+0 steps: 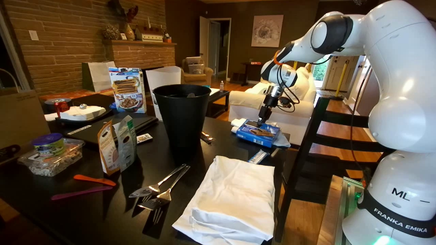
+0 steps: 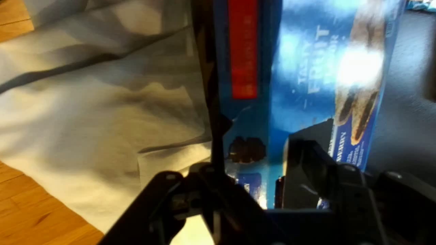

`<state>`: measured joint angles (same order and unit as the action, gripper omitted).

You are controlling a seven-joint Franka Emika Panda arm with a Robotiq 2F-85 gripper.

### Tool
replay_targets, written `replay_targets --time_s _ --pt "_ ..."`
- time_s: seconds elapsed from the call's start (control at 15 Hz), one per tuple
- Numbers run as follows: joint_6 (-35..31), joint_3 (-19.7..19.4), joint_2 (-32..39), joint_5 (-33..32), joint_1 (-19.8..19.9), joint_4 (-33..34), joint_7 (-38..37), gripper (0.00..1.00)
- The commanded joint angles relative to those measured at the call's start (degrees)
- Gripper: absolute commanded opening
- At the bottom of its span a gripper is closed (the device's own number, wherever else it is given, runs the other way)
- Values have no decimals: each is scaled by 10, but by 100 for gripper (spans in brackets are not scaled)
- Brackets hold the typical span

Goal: Put the chocolate bar inside the box

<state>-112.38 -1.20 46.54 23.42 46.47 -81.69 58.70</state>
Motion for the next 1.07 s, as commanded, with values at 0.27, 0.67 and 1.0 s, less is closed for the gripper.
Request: replay_targets --time_s 0.27,0.67,1.0 --pt "1 0 -9 -7 -2 12 2 4" --pt "8 0 -37 -9 -8 -7 11 0" --pt "0 -3 -60 -9 -18 -24 8 0"
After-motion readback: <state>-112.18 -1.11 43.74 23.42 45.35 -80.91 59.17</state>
